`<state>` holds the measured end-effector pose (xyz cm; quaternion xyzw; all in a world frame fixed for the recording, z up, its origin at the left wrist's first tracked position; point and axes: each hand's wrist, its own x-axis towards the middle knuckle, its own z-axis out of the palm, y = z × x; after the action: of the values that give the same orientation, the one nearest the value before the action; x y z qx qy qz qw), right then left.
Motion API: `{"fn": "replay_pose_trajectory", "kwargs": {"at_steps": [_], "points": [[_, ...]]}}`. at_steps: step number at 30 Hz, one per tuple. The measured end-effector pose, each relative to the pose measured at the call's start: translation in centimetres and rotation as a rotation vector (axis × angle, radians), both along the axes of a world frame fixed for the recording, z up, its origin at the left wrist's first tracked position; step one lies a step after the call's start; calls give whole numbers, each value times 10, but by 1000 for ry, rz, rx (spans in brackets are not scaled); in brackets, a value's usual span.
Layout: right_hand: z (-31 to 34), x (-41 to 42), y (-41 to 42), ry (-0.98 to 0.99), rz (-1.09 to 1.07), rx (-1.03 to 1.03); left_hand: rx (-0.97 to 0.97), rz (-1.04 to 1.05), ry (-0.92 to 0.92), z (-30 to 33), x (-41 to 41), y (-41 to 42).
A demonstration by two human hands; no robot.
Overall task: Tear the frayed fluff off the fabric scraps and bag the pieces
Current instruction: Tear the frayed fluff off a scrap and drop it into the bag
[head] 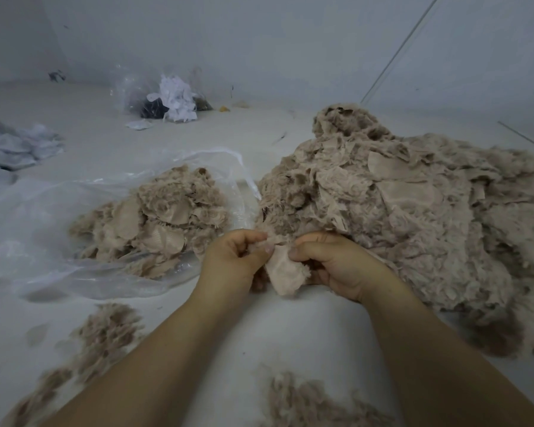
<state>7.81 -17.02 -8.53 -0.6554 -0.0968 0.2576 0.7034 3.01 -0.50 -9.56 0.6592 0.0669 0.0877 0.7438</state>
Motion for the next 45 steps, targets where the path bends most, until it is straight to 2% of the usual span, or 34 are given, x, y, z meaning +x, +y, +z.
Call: {"fn": "replay_pose_trajectory", "kwargs": {"at_steps": [3, 7, 11, 16, 21, 28, 32, 36, 41, 43, 45], "points": [[1, 1, 1, 4, 2, 6, 59, 66, -114, 0, 1, 3], [0, 0, 1, -22, 72, -25, 258, 41, -254, -3, 0, -1], [0, 0, 1, -21, 84, -26, 254, 88, -304, -3, 2, 1], [-2, 2, 0, -31, 56, -91, 151, 212, -244, -5, 6, 8], [-1, 2, -2, -14, 92, -72, 44, 298, -185, -4, 8, 14], [-4, 2, -5, -3, 37, -65, 75, 344, -154, -4, 7, 18], [-4, 1, -6, 11, 16, -53, 26, 349, -137, -6, 11, 18], [-5, 1, -5, 13, -12, 4, 113, 291, -175, -8, 15, 14], [-2, -1, -6, -2, 31, 27, 6, 406, -156, -9, 20, 23], [-2, -1, -5, -15, 38, 22, 42, 320, -183, -7, 21, 22], [-3, 0, -4, -29, 34, 3, 157, 88, -211, -6, 17, 13]]}}
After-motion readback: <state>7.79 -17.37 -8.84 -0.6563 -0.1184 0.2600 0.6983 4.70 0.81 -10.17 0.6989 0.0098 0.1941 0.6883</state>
